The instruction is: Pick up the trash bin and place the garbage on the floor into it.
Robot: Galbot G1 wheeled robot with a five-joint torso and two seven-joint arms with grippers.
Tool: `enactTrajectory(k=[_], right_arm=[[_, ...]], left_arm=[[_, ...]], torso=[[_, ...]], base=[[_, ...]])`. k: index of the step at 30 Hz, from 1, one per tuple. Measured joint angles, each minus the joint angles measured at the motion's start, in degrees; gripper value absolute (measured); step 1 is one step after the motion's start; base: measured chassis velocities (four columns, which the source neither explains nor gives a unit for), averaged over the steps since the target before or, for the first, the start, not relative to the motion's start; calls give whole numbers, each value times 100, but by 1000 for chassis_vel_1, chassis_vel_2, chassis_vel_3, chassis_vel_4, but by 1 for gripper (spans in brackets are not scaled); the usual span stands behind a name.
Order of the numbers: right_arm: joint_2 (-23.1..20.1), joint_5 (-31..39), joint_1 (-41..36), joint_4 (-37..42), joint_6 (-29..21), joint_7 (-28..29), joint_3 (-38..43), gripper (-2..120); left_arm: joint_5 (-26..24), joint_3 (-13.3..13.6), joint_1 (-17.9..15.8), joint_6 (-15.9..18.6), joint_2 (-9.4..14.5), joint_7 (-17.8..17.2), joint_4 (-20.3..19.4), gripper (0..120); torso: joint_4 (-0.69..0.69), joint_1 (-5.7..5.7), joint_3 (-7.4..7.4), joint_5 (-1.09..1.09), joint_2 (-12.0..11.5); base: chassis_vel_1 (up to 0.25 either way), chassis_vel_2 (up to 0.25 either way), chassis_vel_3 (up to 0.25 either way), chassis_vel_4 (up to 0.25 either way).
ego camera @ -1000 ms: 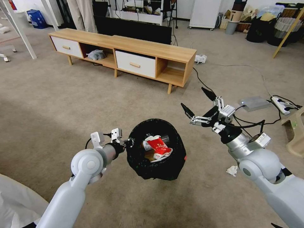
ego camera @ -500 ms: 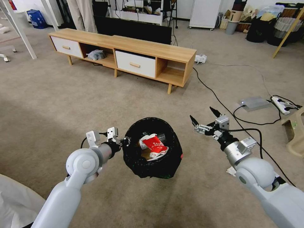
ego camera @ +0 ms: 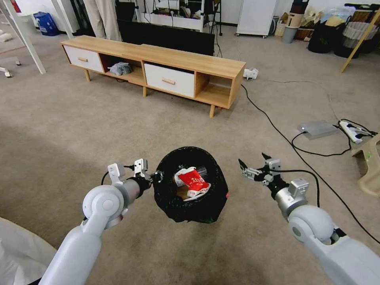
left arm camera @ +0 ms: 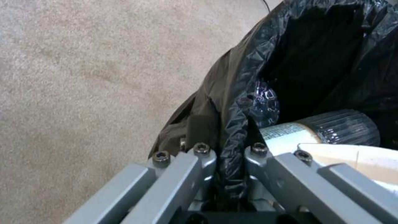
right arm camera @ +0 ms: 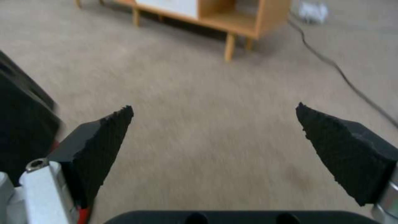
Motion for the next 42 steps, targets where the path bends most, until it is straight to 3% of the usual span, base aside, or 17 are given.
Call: enactTrajectory(k=[9,15,42], right_arm=[[167,309,49,-293,-529,444,31,100],[369,905,111,-430,-1435,1514,130,100],[531,1038,114,-1160,-1558,1743,480,100]], left_arm=[[-18,-2,-30,0,29,0,-28,1],[-17,-22,14,0,56,-8,-95,1],[-51,-164,45,-1,118,-5,-154,1]], torso=[[0,0,0,0,0],[0,0,0,-1,0],[0,0,0,0,0]], base=[[0,0,0,0],[0,0,0,0],[0,0,0,0]])
